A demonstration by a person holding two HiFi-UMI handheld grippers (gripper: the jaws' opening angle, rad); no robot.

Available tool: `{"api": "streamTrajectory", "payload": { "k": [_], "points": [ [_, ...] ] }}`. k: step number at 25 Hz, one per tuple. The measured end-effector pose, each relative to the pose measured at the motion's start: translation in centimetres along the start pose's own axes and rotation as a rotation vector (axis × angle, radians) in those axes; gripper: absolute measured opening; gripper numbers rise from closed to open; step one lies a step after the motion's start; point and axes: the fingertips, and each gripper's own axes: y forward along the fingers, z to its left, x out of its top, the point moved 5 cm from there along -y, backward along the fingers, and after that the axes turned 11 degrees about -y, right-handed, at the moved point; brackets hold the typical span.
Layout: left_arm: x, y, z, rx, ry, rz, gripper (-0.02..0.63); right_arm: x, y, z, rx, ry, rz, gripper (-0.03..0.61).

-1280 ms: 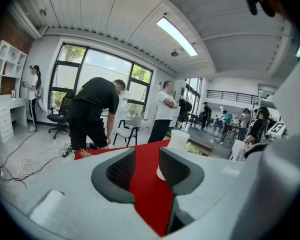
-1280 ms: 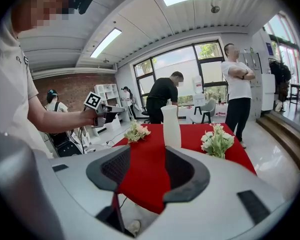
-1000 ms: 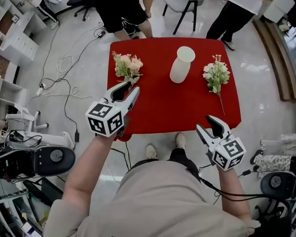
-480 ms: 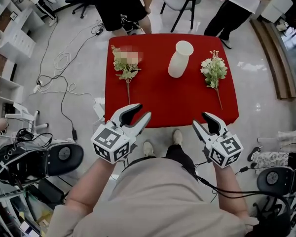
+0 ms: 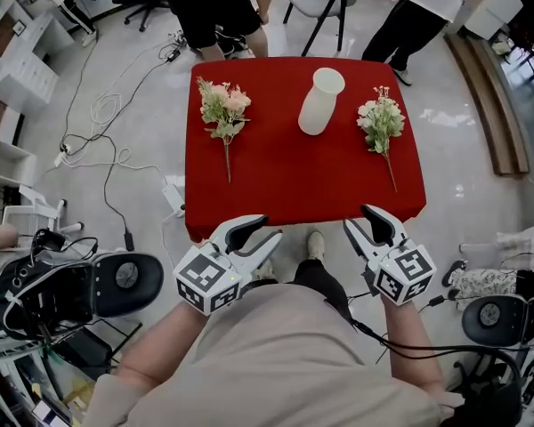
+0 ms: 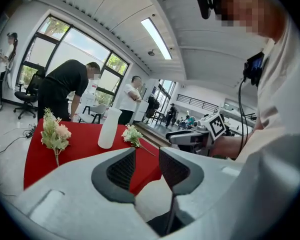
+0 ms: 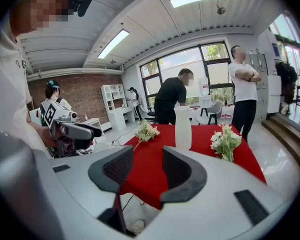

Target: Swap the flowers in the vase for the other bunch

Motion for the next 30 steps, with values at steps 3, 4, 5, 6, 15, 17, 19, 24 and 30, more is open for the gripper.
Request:
{"api": "streamTrajectory", "payload": {
  "k": [3,4,5,6,15,17,19,24,30],
  "points": [
    [-0.3,0.3,-0.5,-0.005,0.024,0.015,0.15,-0.1,-0.3,-0.2,-0.01,0.004,0.002,0.189],
    [-0.4,0.4,-0.7,-0.007,0.03,0.019,0.149,-0.1,-0.4,-0.4,-0.014,0.005,0.001,0.189],
    [-0.5,0.6,-0.8,-0.012,0.036,0.023,0.15,-0.1,-0.4,-0.6,-0.018,0.007,0.0,0.189],
    [-0.5,0.9,-0.9,-0.018,0.042,0.027,0.15,-0.2,-0.4,-0.9,-0.021,0.008,0.0,0.189],
    [-0.1,4.1,-2.0,-0.054,0.066,0.035,0.15,-1.4,-0.5,-6.0,-0.046,0.02,0.007,0.191],
    [0.4,5.2,-2.2,-0.05,0.062,0.029,0.15,-1.5,-0.3,-8.1,-0.048,0.026,0.016,0.199],
    [0.9,6.3,-2.4,-0.043,0.061,0.025,0.15,-1.7,0.1,-10.5,-0.045,0.032,0.031,0.223],
    [2.4,9.4,-2.9,-0.015,0.05,0.007,0.15,-1.9,1.9,-17.2,-0.032,0.082,0.062,0.266],
    [4.1,12.5,-3.2,0.045,0.041,-0.025,0.15,-2.9,5.2,-25.3,-0.014,0.175,0.122,0.32]
  ]
}}
